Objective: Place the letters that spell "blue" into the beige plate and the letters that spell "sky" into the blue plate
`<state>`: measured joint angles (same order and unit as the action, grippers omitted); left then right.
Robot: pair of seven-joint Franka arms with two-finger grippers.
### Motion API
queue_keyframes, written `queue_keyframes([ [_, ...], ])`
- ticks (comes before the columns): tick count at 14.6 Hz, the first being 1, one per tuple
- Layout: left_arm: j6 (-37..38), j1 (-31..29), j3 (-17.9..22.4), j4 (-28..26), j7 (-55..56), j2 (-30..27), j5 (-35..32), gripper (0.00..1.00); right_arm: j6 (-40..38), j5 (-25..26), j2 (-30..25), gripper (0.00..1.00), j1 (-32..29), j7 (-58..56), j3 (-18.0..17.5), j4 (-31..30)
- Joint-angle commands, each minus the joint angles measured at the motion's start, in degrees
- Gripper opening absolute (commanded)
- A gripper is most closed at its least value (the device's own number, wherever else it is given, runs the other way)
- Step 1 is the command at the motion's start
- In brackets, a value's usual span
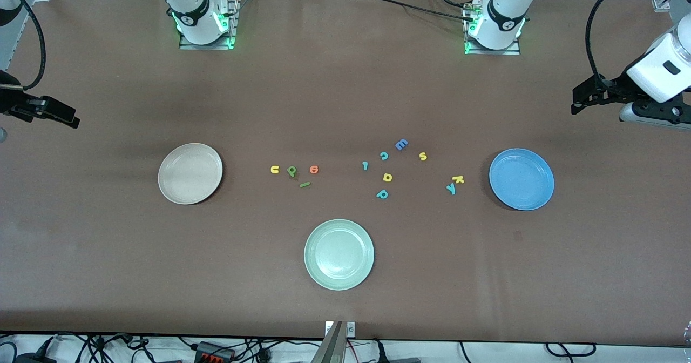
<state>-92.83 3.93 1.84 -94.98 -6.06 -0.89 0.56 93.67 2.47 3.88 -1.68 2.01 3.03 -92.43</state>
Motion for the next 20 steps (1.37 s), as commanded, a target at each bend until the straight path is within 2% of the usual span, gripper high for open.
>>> queue_keyframes([
  [1,0.9,-0.1,-0.1,1.5,-0.7,0.6,1.0,1.0,-0.5,-0.4,-0.4,1.0,-0.2,-0.5,-0.1,-0.2],
  [12,1.0,0.1,-0.2,2.4,1.7,0.8,1.0,1.0,-2.6,-0.5,-0.6,1.0,-0.3,-1.0,0.0,0.0],
  [15,1.4,0.7,-0.6,3.1,1.4,2.5,1.0,1.0,-2.6,-0.4,-0.6,1.0,-0.3,-1.0,-0.1,0.0],
  [17,1.5,2.0,-1.8,3.3,1.6,6.0,1.0,1.0,-2.3,-0.4,-0.2,1.0,-0.3,-1.0,-0.1,0.0],
  [20,2.0,3.1,-2.5,2.8,1.8,10.1,1.0,1.0,-2.6,-0.5,3.3,1.0,1.8,-0.9,-0.4,-0.2],
])
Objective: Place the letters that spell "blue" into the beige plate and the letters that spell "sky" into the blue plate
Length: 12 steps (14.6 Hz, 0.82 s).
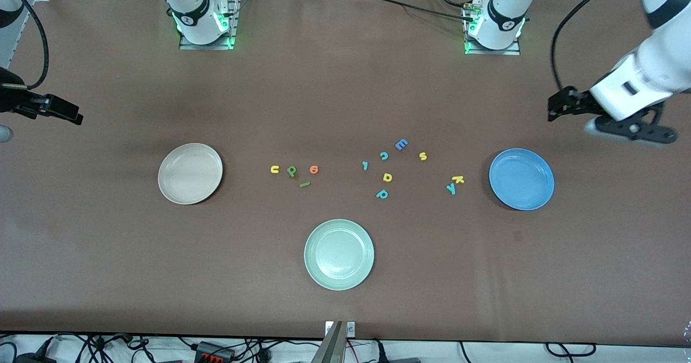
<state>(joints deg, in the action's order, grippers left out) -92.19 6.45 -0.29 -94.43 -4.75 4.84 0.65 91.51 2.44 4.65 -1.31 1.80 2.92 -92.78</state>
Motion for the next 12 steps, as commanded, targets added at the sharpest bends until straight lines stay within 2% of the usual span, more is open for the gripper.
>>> queue_keyframes([
  [1,0.5,1.1,-0.9,2.4,0.6,7.3,0.9,1.0,-0.3,-0.9,3.9,1.0,2.2,-0.7,-0.3,0.1],
  [5,-12.6,3.5,-1.3,2.1,2.5,18.0,0.9,1.0,1.5,-1.6,10.6,1.0,11.5,0.2,-0.4,0.1],
  [8,-21.1,7.0,-1.3,1.9,12.5,24.8,0.8,1.0,9.4,-5.9,14.3,1.0,15.3,0.7,-0.4,-3.6],
  [10,-25.9,7.4,-1.3,0.9,14.3,28.5,0.8,1.0,13.9,-6.0,17.1,1.0,18.6,0.8,-0.3,-4.6],
  [12,-32.7,7.6,-1.4,-3.0,14.2,29.7,0.8,1.0,17.6,-6.0,20.2,1.0,21.2,2.8,-0.3,-4.6],
])
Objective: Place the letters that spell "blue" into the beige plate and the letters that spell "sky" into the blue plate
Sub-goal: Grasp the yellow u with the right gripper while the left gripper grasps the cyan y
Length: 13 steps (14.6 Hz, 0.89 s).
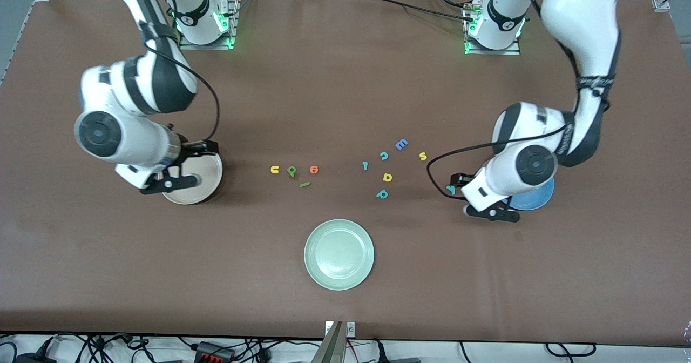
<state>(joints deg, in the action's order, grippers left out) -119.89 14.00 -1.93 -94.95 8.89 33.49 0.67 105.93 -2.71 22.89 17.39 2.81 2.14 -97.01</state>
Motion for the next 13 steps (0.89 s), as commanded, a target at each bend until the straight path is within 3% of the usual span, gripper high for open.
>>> queue_keyframes([
  [1,-9.2,0.0,0.3,-5.7,0.3,0.9,0.7,1.0,5.5,-0.9,3.6,1.0,3.6,3.7,0.5,-0.6],
  [7,-26.6,0.3,-1.8,-16.1,-0.1,1.0,0.6,0.99,17.0,-1.0,8.5,1.0,10.6,18.1,0.5,-5.8],
  [9,-26.5,0.4,-1.9,-16.8,-0.1,0.8,0.6,0.81,19.4,-1.0,10.3,1.0,11.0,22.9,0.5,-5.6],
  [11,-26.4,0.4,-2.0,-17.0,-0.1,0.7,0.6,0.62,21.2,-1.0,11.3,0.93,11.8,24.5,0.5,-5.6],
  [13,-26.2,0.3,-2.0,-17.5,-0.1,0.4,0.6,0.55,21.2,-1.0,11.3,0.89,11.6,24.6,0.5,-5.5],
])
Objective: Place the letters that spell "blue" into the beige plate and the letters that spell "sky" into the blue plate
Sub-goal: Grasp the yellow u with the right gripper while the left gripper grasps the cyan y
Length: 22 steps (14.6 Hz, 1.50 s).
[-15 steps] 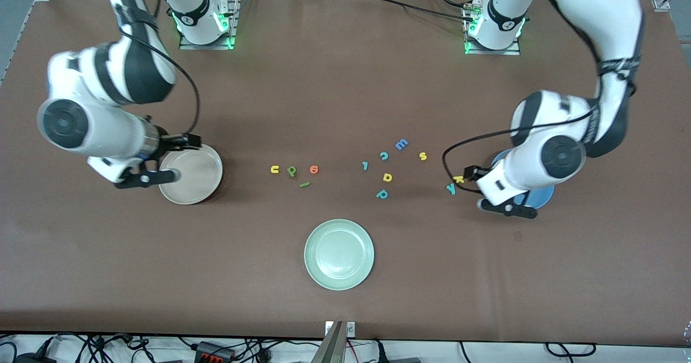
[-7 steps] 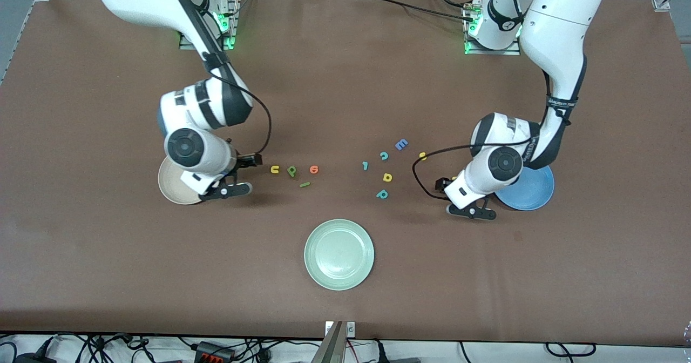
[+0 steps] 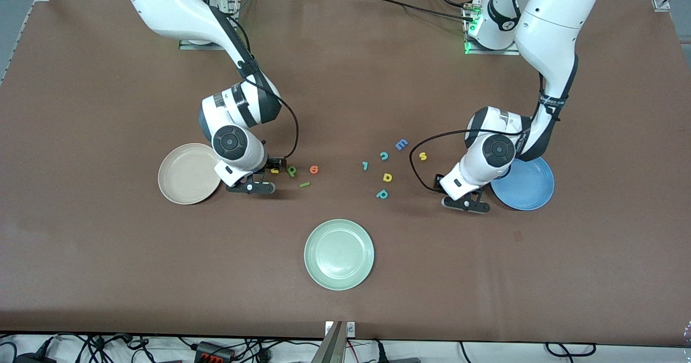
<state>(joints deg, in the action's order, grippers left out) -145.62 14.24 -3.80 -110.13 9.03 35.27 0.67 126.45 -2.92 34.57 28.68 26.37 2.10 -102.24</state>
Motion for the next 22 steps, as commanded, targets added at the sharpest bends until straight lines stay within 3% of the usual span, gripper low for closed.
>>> queue_keyframes([
  [1,0.1,0.1,-0.2,-2.8,-0.2,-2.1,0.7,0.54,0.8,-0.8,-0.4,0.87,0.3,1.1,0.5,-0.2],
  [5,0.3,0.0,-0.2,-4.4,-0.2,-2.5,0.7,0.41,3.3,-0.9,1.1,0.85,0.8,1.1,0.5,-0.1],
  [8,0.3,0.0,-0.2,-4.8,-0.1,-2.5,0.7,0.36,3.5,-1.0,1.4,0.82,1.1,1.8,0.4,-0.1],
  [12,0.4,-0.1,-0.2,-4.6,-1.4,-2.5,0.7,0.17,4.2,-0.9,2.3,0.75,1.2,1.8,0.5,-0.1],
  [16,1.7,-1.0,-0.1,-2.6,-4.5,-3.3,0.7,0.12,4.3,-1.0,3.0,0.74,1.3,1.8,0.4,0.0],
  [22,26.7,-6.3,0.6,12.7,-12.3,-4.6,0.2,0.13,4.4,-1.0,3.2,0.69,1.5,1.8,0.1,0.1],
])
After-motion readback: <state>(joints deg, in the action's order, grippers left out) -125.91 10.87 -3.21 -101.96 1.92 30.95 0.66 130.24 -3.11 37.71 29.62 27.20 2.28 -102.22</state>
